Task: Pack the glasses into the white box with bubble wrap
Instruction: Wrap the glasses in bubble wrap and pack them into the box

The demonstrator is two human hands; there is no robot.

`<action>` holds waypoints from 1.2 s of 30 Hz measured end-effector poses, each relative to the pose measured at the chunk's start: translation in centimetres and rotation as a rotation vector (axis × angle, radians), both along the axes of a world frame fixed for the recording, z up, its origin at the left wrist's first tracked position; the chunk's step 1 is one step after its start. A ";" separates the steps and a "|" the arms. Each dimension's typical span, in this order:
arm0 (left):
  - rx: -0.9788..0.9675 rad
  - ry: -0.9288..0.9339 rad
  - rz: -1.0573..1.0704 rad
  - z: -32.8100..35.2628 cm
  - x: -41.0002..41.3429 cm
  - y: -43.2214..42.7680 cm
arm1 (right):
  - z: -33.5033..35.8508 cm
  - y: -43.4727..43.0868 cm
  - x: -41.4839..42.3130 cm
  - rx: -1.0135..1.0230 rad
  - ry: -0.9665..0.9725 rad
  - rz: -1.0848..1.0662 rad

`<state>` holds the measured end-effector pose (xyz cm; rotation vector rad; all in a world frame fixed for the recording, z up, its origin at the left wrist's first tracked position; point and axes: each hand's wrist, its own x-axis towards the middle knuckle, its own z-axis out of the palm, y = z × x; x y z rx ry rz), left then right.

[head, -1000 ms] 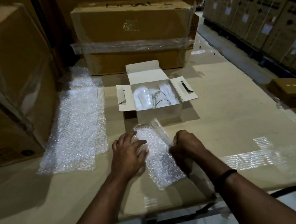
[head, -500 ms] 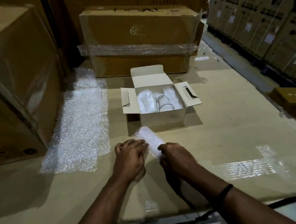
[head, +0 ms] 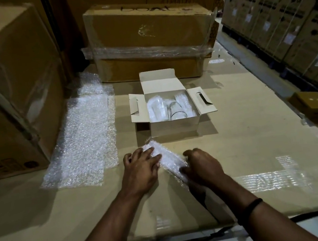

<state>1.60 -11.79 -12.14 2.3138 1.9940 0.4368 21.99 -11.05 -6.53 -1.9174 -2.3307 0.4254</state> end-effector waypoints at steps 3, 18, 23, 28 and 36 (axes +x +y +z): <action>0.001 -0.022 0.003 0.0 0.0 -0.1 | -0.3 0.6 0.5 -0.184 0.037 -0.075; 0.058 -0.081 -0.169 3.9 -0.2 2.9 | 1.9 2.4 2.2 -0.101 0.080 0.092; 0.204 -0.251 -0.302 3.6 0.4 3.2 | 3.2 3.8 4.8 -0.080 0.134 0.124; 0.301 -0.343 -0.305 3.4 1.7 4.4 | 5.2 7.6 6.6 0.058 0.183 0.109; 0.376 -0.262 -0.228 7.0 2.4 8.0 | 9.4 16.5 4.8 0.426 0.089 0.262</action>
